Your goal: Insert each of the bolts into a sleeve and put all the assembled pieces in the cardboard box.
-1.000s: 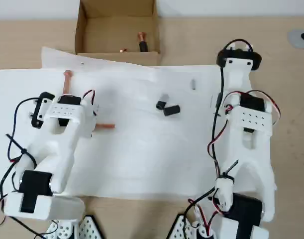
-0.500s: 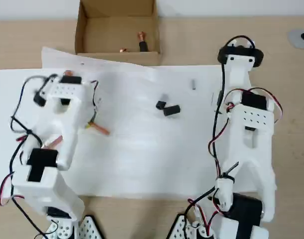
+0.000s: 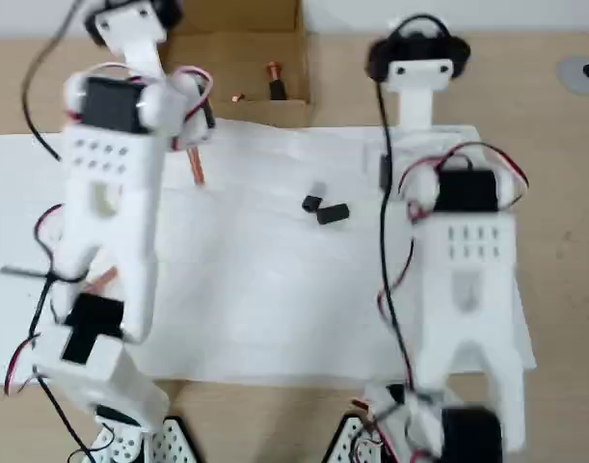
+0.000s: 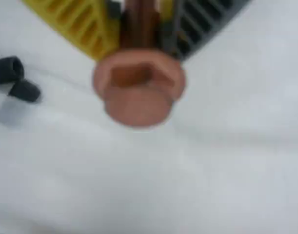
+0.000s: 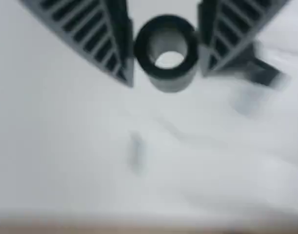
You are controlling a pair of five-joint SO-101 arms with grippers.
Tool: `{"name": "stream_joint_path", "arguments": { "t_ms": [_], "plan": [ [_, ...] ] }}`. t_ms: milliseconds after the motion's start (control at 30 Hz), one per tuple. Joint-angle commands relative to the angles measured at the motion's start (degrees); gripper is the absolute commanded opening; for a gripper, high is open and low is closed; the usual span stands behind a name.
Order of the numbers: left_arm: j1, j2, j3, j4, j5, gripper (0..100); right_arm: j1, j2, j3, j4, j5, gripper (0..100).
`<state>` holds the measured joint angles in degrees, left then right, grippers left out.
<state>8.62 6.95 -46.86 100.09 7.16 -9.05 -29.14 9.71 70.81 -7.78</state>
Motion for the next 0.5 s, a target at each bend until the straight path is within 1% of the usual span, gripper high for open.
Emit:
{"name": "stream_joint_path", "arguments": {
  "t_ms": [0, 67, 167, 300, 400, 467],
  "plan": [
    [-0.9, -8.8, -5.5, 0.4, -6.2, 0, -6.4, -13.3, -3.0, 0.4, -0.2, 6.2],
    [-2.8, -13.0, -5.2, 0.4, -6.4, 0, -10.0, -18.4, 0.9, 0.3, 0.8, 6.2],
    [-7.3, -18.5, -3.3, 0.4, -7.6, 0, -15.8, -22.4, 12.3, 0.3, 3.6, 6.2],
    [-12.1, -25.0, 4.4, 0.4, -13.0, 1, -16.7, -21.0, 27.0, -2.3, 3.3, 6.2],
    [-14.8, -29.5, 12.8, 0.4, -17.0, 1, -16.7, -16.1, 32.4, -5.0, 2.5, 6.2],
    [-15.6, -32.5, 18.5, 0.3, -18.5, 1, -16.7, -10.8, 33.5, -6.2, 2.5, 6.2]
  ]
}}
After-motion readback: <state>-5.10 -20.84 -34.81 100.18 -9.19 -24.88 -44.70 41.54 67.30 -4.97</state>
